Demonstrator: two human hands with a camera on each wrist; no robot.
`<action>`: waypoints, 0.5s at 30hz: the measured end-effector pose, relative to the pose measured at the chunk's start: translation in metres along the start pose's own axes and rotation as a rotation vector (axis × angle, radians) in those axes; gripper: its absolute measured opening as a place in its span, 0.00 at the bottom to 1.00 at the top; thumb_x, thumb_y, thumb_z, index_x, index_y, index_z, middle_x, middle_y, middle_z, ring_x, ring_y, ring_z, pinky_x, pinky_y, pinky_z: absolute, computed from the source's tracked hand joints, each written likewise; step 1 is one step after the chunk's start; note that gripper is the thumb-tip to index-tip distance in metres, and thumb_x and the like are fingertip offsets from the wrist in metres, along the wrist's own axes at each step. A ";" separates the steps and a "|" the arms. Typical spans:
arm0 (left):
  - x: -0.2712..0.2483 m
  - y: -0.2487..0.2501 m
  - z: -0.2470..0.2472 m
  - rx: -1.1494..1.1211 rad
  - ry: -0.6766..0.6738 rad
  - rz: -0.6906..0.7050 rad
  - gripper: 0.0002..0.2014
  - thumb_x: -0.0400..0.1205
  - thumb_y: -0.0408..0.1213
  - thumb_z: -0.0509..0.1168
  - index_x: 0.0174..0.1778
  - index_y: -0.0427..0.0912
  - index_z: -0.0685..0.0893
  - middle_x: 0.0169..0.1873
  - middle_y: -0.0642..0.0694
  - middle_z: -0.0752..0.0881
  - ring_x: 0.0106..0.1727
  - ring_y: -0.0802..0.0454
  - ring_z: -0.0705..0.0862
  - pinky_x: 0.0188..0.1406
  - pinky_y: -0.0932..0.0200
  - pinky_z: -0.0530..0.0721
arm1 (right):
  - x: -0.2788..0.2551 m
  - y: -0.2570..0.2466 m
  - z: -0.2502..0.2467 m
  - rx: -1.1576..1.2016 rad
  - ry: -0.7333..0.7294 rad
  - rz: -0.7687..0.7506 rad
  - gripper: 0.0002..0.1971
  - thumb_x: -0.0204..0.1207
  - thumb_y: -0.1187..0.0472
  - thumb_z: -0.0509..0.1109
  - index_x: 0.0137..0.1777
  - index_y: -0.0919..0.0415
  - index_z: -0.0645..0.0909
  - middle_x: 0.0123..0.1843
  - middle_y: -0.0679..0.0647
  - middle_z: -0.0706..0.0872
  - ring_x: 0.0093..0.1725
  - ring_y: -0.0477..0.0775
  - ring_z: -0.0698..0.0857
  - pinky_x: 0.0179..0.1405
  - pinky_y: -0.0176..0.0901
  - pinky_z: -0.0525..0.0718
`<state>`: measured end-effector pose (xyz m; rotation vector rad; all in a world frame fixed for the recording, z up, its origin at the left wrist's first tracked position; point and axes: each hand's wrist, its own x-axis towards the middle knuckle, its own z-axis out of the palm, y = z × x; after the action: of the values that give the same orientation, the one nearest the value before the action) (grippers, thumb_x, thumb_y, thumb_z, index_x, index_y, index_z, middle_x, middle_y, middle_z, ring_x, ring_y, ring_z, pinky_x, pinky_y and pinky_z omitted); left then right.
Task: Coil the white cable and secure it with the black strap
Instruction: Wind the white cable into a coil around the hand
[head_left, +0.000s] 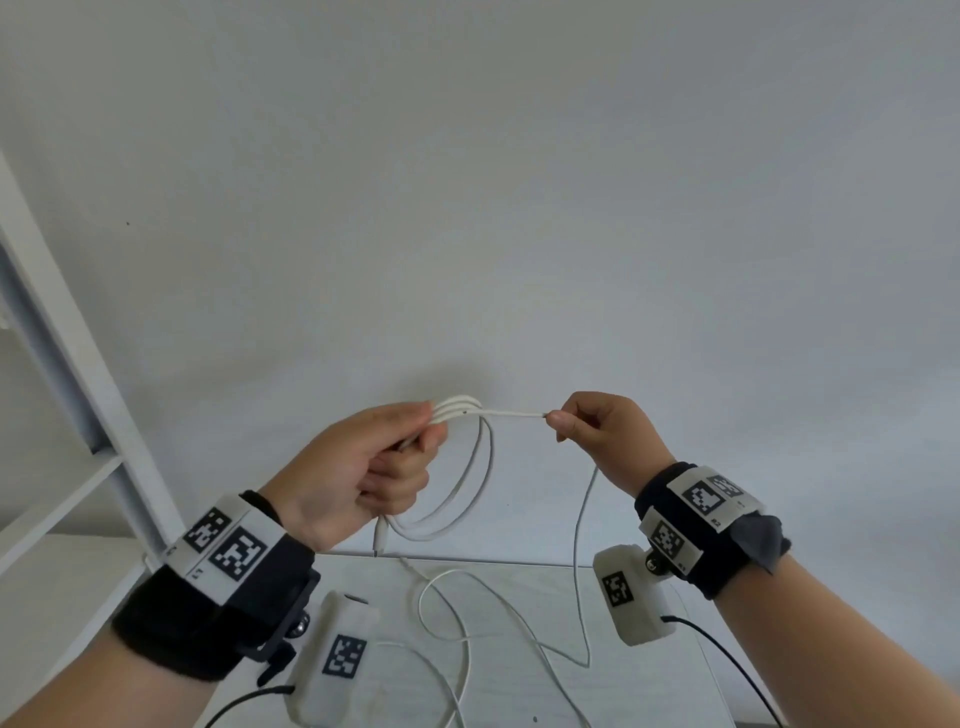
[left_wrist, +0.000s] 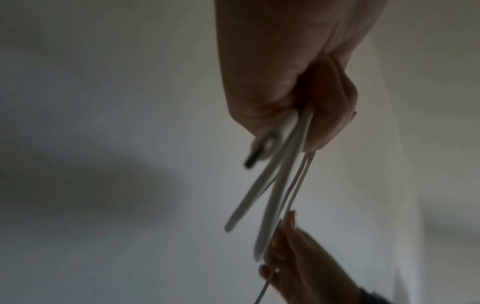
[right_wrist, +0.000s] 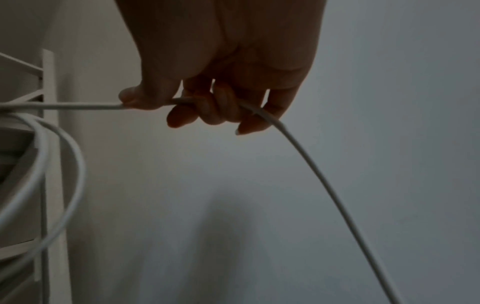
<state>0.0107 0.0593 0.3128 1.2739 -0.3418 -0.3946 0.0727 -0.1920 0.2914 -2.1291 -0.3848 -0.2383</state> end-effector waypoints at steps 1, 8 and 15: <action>0.000 0.003 -0.003 -0.023 -0.009 0.012 0.15 0.77 0.47 0.62 0.27 0.44 0.78 0.14 0.58 0.62 0.14 0.62 0.57 0.14 0.67 0.54 | 0.000 0.004 0.001 0.005 -0.002 0.014 0.16 0.73 0.53 0.71 0.25 0.54 0.77 0.22 0.49 0.69 0.25 0.45 0.68 0.25 0.28 0.66; -0.003 0.025 -0.018 -0.339 -0.253 0.028 0.14 0.80 0.46 0.63 0.34 0.41 0.79 0.19 0.53 0.61 0.18 0.58 0.59 0.15 0.65 0.61 | -0.005 0.032 0.002 0.004 -0.020 0.114 0.17 0.73 0.49 0.69 0.22 0.47 0.78 0.30 0.60 0.77 0.35 0.56 0.75 0.47 0.63 0.83; -0.012 0.052 -0.034 -0.631 -0.425 0.026 0.21 0.89 0.44 0.41 0.46 0.33 0.74 0.24 0.48 0.63 0.23 0.53 0.61 0.25 0.57 0.59 | -0.018 0.065 -0.007 0.004 -0.004 0.217 0.17 0.78 0.58 0.64 0.26 0.57 0.77 0.29 0.53 0.76 0.33 0.49 0.77 0.40 0.41 0.81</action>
<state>0.0208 0.1067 0.3540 0.5610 -0.5400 -0.6899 0.0791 -0.2356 0.2392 -2.1478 -0.1543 -0.1087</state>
